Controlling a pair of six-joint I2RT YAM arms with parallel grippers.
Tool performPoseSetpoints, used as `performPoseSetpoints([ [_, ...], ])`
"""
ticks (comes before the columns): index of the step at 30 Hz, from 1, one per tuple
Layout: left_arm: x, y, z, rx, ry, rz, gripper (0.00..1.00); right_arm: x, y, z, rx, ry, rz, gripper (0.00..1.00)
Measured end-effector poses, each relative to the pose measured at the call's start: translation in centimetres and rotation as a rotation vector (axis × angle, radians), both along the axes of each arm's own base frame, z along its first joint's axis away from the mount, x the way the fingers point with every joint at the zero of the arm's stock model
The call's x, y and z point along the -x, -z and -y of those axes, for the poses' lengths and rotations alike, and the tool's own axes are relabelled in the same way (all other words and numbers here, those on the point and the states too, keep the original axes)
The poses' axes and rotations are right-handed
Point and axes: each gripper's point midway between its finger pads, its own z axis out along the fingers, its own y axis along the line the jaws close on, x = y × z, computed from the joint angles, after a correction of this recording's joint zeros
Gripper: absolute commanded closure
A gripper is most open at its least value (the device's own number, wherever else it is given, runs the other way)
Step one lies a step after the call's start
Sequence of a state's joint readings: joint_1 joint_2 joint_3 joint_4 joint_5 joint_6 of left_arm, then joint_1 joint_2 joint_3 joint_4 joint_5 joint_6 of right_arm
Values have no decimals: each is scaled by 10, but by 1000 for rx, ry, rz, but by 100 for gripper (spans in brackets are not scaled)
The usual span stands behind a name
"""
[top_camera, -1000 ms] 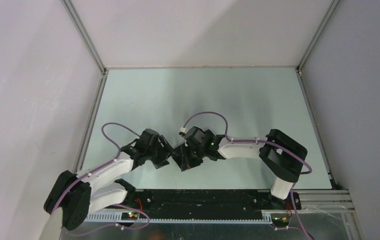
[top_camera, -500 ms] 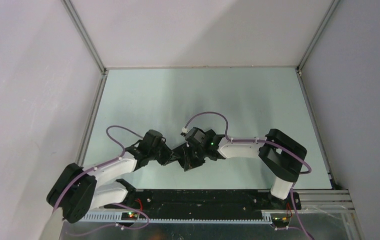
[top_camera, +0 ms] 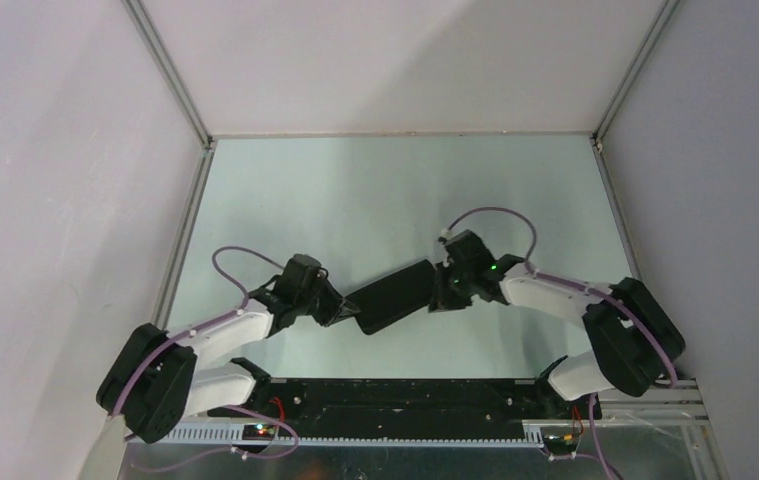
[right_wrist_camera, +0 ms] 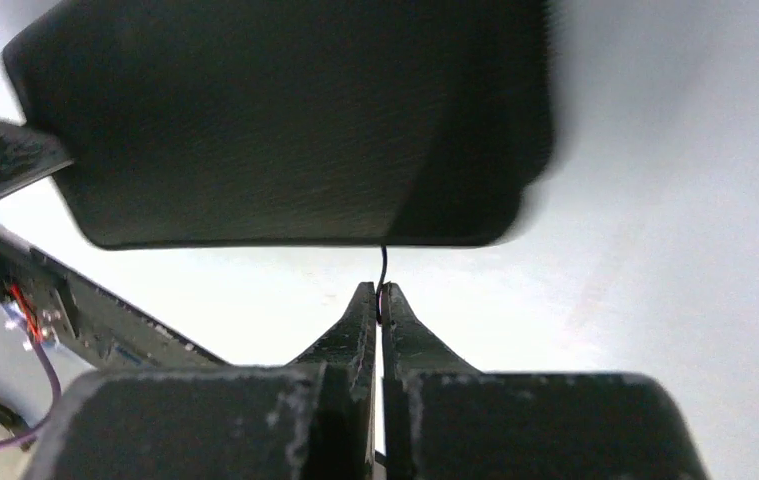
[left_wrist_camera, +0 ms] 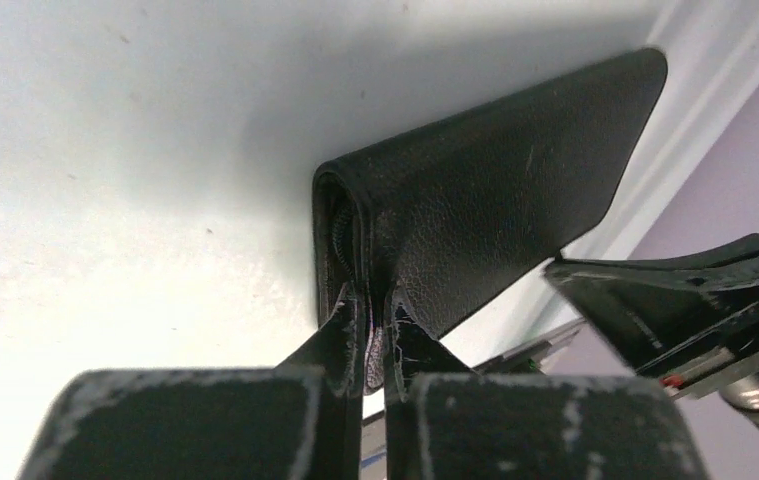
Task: Sort the hair-cutting tools
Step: Zip the hairdressing tool bag at the center of the board.
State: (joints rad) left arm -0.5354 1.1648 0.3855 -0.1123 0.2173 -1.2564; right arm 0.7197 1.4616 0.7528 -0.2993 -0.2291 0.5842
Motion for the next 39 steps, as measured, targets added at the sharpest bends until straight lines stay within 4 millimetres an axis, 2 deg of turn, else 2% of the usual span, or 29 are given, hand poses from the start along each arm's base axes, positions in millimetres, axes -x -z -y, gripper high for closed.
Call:
performPoseSetpoints([
  [3,-5,0,-7,-33,20,11,100,-22,1,41,23,113,13,100],
  [5,-8,0,-10,-48,40,6,100,-31,0,58,18,163,13,100],
  [8,-21,-3,-11,-82,87,7,96,-30,-4,58,0,141,19,100],
  [10,-33,-4,-14,-126,116,2,83,-26,-5,53,-5,108,27,100],
  [12,-46,-4,-17,-174,148,-5,58,-20,-5,45,-10,74,30,100],
  [13,-56,-4,-19,-206,160,-11,52,-16,-5,39,-14,53,31,100],
  [14,-65,-4,-20,-234,173,-5,40,-11,-6,33,-21,31,29,100],
  [15,-78,-6,-22,-263,173,1,34,-5,-5,26,-29,5,25,100],
  [16,-91,-9,-23,-286,178,14,23,1,-4,17,-44,-14,14,100],
  [17,-100,-12,-24,-302,180,30,17,10,-4,8,-52,-48,5,100],
  [18,-108,-17,-24,-315,177,44,7,17,-3,-2,-65,-75,-3,100],
  [20,-119,-28,-25,-326,173,83,1,33,-1,-23,-94,-120,-25,100],
  [24,-115,-43,-34,-338,128,129,1,52,2,-59,-128,-178,-53,100],
  [29,-75,-54,-60,-332,-9,170,8,53,-8,-100,-168,-209,-23,100],
  [31,-60,-53,-64,-307,-41,180,13,53,-12,-113,-187,-222,-6,100],
  [34,-41,-42,-55,-253,-38,162,22,50,-14,-123,-203,-222,6,100],
  [39,-11,-16,-27,-152,19,102,37,48,-7,-126,-191,-214,1,100],
])
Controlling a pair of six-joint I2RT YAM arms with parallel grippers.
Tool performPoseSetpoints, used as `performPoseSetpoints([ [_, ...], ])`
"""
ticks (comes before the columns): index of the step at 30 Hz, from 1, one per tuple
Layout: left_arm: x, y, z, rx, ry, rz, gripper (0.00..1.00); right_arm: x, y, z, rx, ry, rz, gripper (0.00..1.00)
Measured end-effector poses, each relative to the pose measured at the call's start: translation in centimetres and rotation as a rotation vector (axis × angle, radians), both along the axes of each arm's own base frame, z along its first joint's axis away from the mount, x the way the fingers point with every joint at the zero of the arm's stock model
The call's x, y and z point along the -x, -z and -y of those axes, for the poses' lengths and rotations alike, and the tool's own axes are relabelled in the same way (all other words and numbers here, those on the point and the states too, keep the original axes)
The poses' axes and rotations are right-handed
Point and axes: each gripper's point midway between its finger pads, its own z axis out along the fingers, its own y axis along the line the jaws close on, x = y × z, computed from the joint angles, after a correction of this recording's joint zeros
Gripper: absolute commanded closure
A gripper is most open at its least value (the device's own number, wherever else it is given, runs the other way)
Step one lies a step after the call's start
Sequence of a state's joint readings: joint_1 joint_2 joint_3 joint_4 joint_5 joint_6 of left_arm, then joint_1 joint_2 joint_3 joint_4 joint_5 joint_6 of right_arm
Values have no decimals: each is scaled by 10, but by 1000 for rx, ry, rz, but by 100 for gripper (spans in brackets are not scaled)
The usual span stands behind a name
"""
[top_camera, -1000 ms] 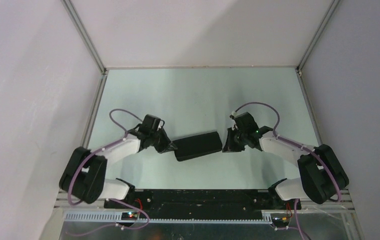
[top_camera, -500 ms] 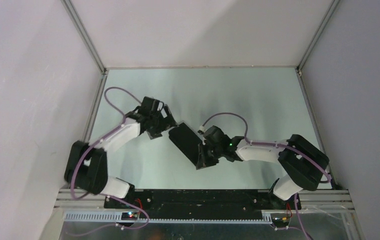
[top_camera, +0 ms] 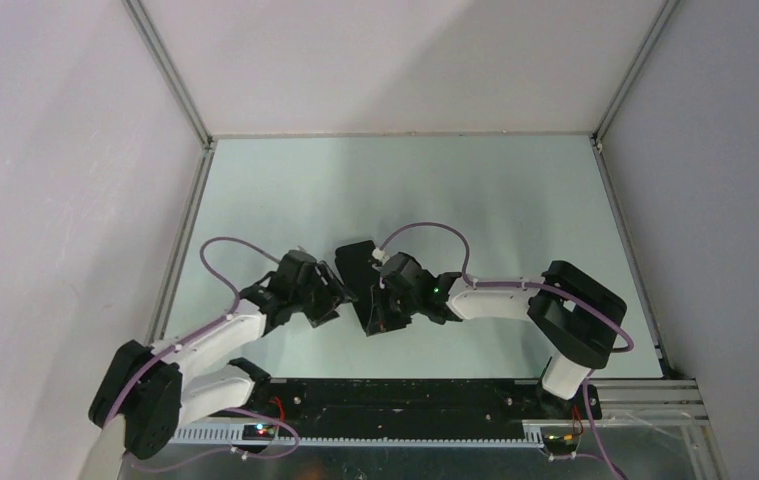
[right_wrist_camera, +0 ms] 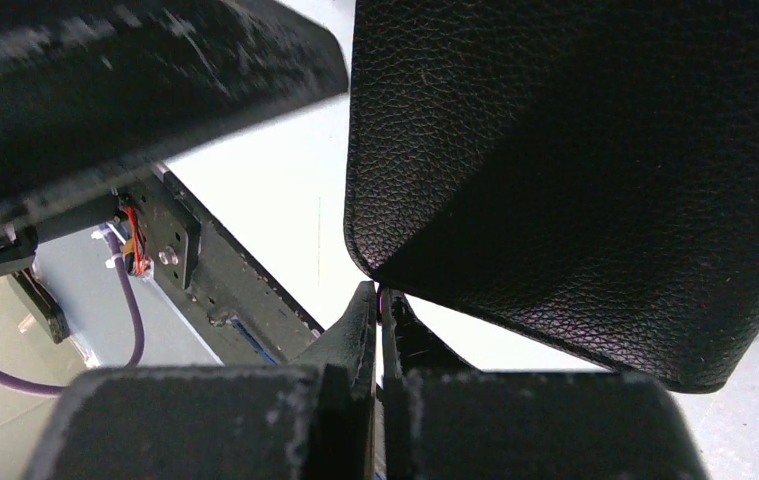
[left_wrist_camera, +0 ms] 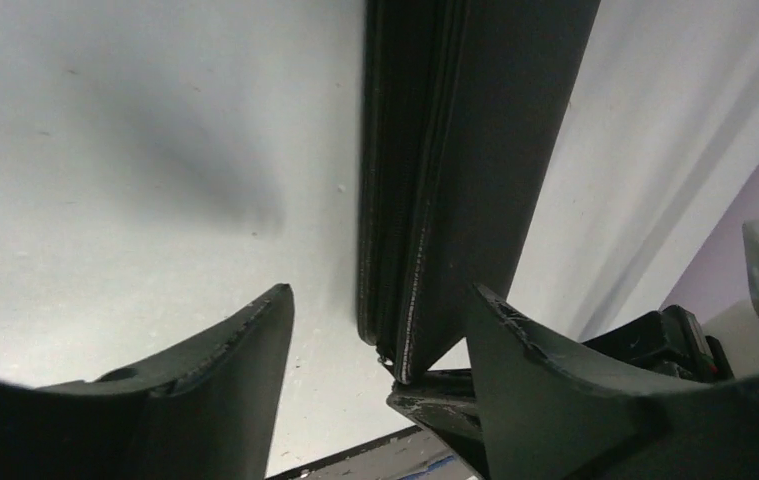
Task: Sort the hair-cutting tools
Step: Zip the hairdressing tool bag at the center of the board.
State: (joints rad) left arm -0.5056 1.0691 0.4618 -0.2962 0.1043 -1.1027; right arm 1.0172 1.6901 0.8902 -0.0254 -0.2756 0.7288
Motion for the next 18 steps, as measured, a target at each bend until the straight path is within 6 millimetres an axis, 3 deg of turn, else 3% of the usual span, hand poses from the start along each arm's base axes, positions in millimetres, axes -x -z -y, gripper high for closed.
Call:
performPoseSetpoints([
  [5,6,3,29,63,48,-25,56,0,0,-1,2,0,1,100],
  [11,12,13,46,68,72,-64,97,0,3,2,18,2,-2,100],
  [18,10,9,48,83,63,-61,100,-2,7,10,69,-9,20,100],
])
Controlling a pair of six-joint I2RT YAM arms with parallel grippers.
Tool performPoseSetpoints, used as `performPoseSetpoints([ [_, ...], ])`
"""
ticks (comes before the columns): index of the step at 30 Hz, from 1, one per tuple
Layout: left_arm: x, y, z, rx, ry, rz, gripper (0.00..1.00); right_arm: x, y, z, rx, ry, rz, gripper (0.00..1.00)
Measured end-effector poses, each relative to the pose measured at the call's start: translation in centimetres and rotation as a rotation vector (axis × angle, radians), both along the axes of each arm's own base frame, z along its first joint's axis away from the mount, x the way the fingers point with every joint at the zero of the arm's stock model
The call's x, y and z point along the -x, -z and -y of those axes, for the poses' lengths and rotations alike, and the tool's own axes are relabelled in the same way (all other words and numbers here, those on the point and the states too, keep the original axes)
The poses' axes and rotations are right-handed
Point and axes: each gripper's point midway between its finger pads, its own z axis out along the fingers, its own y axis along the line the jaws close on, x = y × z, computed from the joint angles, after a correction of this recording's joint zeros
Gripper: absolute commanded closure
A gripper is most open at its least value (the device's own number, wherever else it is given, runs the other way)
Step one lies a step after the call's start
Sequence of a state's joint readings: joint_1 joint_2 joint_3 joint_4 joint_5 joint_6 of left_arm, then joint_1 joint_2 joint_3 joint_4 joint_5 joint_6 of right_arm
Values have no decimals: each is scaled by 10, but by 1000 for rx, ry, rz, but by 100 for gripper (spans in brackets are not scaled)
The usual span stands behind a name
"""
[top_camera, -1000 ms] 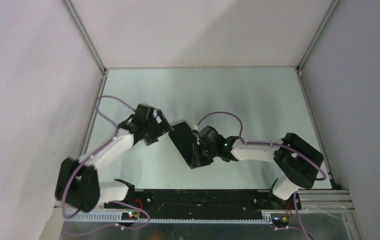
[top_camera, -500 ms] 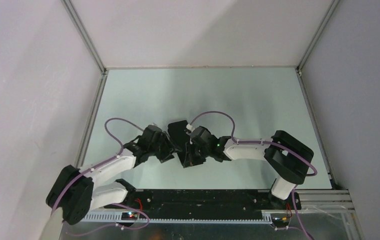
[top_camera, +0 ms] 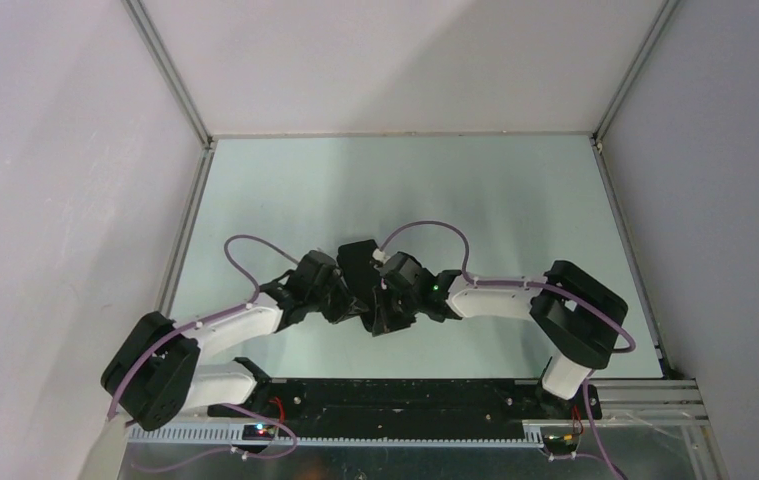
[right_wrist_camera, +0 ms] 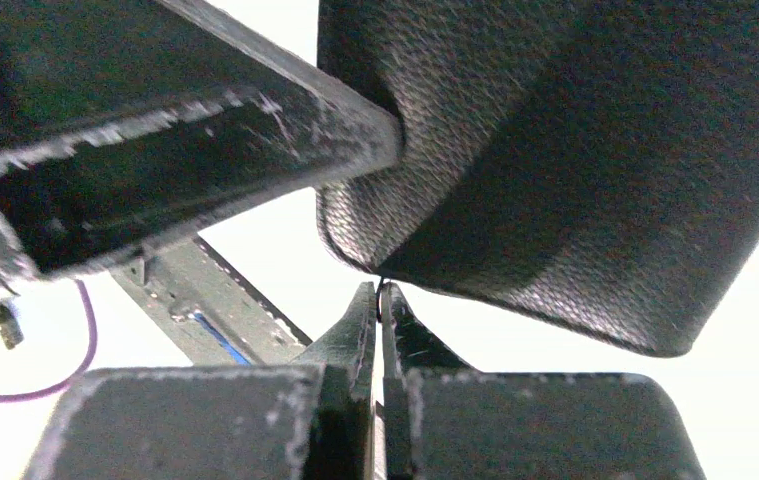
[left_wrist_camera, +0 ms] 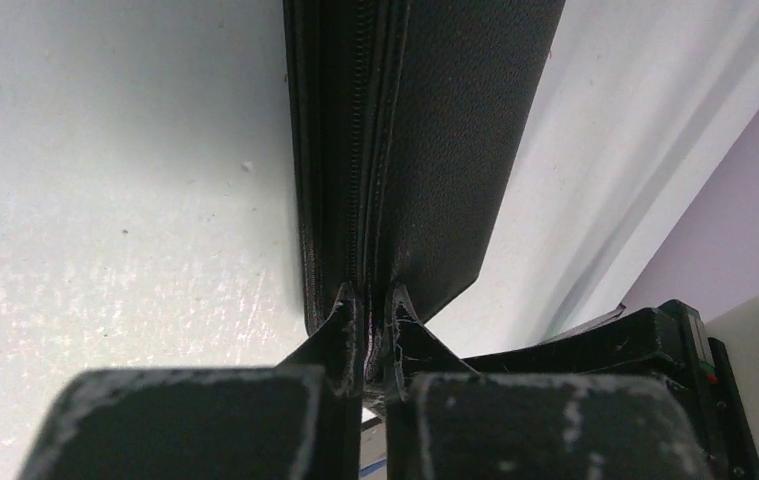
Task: Sort the hair-cutting tools
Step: Zip the hairdressing tool bag at the center of the board, then reset both arms
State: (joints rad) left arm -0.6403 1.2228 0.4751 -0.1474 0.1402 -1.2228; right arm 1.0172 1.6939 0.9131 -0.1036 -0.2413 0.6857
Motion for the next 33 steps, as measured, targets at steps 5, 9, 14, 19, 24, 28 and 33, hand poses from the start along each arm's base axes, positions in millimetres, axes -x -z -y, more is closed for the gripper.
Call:
performPoseSetpoints([
  [5,-2,-1,-4,16,-1,-16,100,-1,0,25,61,-2,3,100],
  [9,-6,-7,-8,11,23,-12,100,-22,1,64,93,73,-29,100],
  [14,-15,-23,1,20,98,39,100,-53,3,94,58,185,-77,100],
  [19,-13,-21,7,-11,187,49,82,-58,-6,103,45,209,-29,59],
  [24,0,-12,-11,-108,230,41,15,-71,-25,125,46,285,79,22],
  [28,-6,-44,-35,-204,206,167,1,-82,-71,153,5,372,234,9],
  [33,-28,-159,-74,-283,71,551,0,-90,-157,211,-87,575,520,1],
])
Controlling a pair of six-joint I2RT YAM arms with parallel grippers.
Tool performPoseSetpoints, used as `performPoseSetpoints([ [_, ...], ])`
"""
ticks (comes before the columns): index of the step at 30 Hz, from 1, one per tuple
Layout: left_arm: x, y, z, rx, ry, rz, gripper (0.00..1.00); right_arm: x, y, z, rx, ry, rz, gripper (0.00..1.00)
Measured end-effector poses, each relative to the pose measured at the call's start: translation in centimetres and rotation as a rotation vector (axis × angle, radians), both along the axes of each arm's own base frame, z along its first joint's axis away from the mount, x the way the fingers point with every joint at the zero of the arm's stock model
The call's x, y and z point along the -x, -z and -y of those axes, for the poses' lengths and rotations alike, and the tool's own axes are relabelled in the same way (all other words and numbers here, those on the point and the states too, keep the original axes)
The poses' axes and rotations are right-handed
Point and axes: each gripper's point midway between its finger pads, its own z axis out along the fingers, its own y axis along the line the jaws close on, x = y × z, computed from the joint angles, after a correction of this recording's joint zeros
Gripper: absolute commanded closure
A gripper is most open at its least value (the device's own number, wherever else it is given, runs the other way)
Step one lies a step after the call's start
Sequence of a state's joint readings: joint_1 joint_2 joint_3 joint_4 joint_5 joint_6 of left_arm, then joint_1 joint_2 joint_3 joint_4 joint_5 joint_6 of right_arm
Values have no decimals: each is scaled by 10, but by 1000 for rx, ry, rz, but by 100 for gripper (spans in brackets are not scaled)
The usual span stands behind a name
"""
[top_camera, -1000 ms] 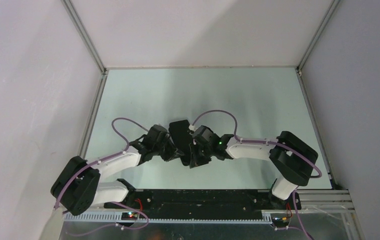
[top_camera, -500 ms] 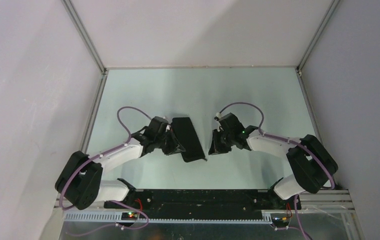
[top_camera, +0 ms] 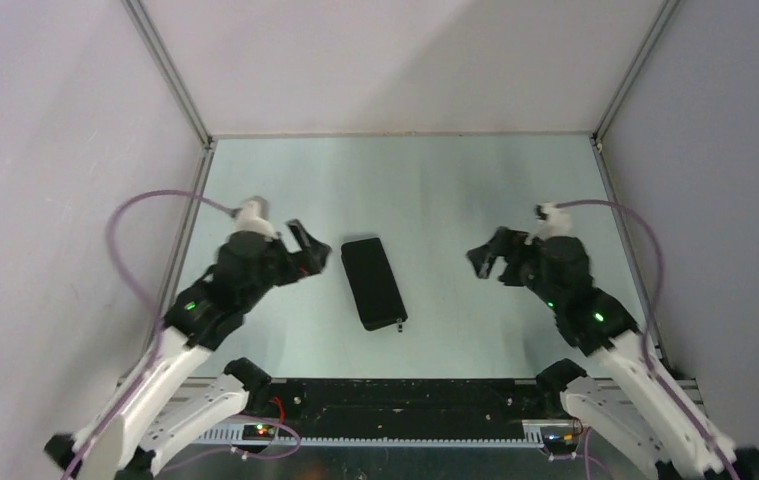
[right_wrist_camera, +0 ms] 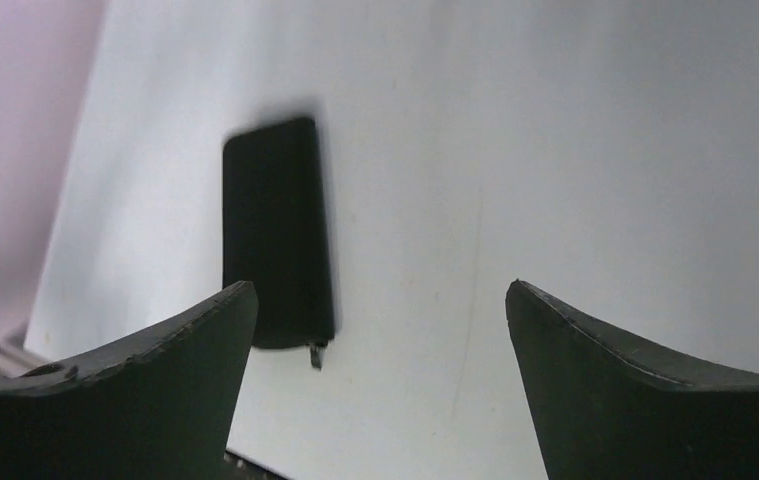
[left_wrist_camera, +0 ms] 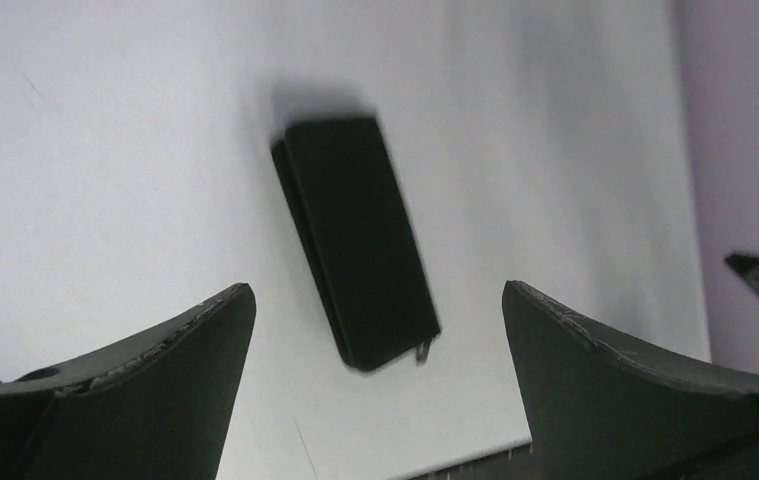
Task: Sort the hair-cutting tools
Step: Reset both arms
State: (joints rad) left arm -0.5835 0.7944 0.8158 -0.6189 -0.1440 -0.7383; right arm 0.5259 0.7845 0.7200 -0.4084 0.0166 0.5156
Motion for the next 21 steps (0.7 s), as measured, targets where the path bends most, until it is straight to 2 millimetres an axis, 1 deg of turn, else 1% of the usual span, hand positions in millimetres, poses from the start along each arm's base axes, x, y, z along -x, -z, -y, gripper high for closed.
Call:
performPoseSetpoints([
  [1,0,-29,-14,-2,-36,96,0,2,-16,15,-9,49,64,1],
  [3,7,-74,-41,-1,-109,245,0,13,-44,44,-21,142,177,1],
  [4,13,-94,-58,-6,-153,317,0,18,-55,55,-29,175,224,1],
  [5,21,-110,-74,-7,-191,379,0,26,-68,69,-37,218,285,1],
  [6,28,-122,-87,-8,-225,428,0,35,-81,82,-50,257,346,1],
  [8,44,-140,-114,-12,-295,519,0,48,-101,103,-70,325,438,1],
  [9,52,-146,-127,-19,-328,552,0,54,-110,115,-74,362,483,1],
  [11,64,-151,-149,-40,-387,602,0,65,-119,134,-69,426,538,1],
  [15,80,-153,-179,-74,-480,661,0,75,-117,159,-8,513,572,1],
  [18,85,-147,-190,-98,-517,679,0,77,-113,168,34,543,567,1],
  [21,86,-137,-194,-120,-531,687,0,78,-108,173,65,558,567,1],
])
